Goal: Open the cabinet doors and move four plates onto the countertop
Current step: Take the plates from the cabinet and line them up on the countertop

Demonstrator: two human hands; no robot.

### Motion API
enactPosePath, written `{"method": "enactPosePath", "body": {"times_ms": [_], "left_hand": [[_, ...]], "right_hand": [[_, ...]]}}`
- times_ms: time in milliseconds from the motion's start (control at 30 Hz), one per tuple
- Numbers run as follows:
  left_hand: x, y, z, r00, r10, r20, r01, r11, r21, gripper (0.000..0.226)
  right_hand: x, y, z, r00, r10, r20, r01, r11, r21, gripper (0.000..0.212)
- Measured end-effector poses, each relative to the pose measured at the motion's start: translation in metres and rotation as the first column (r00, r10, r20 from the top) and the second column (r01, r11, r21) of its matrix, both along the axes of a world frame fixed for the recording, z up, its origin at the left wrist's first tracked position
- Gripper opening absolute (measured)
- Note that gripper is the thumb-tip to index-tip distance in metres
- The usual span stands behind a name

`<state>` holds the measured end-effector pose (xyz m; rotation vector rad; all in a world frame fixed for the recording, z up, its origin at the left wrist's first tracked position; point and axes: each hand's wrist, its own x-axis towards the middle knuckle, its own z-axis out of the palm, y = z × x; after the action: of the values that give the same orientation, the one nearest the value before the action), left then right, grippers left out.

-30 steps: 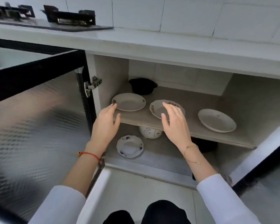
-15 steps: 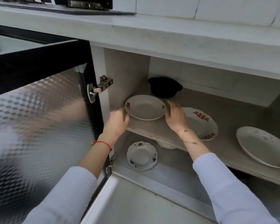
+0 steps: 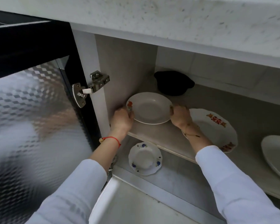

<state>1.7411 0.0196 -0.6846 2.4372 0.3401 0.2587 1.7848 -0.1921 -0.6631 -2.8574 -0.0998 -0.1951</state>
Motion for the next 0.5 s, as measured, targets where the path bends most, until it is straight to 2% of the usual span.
{"method": "enactPosePath", "body": {"times_ms": [167, 267, 500], "left_hand": [[0.002, 0.0, 0.002, 1.0, 0.011, 0.018, -0.009, 0.996, -0.091, 0.029], [-0.003, 0.003, 0.003, 0.999, 0.022, 0.033, -0.017, 0.988, -0.151, 0.027], [-0.046, 0.001, 0.008, 0.986, 0.056, 0.159, 0.028, 0.875, -0.483, 0.032]], "right_hand": [[-0.003, -0.001, 0.002, 0.999, 0.007, -0.052, 0.002, 0.985, 0.171, 0.028], [-0.01, -0.001, 0.005, 1.0, 0.012, -0.001, -0.011, 0.962, 0.274, 0.027], [-0.044, -0.002, 0.012, 0.99, 0.036, 0.136, -0.092, 0.895, 0.437, 0.025]]}}
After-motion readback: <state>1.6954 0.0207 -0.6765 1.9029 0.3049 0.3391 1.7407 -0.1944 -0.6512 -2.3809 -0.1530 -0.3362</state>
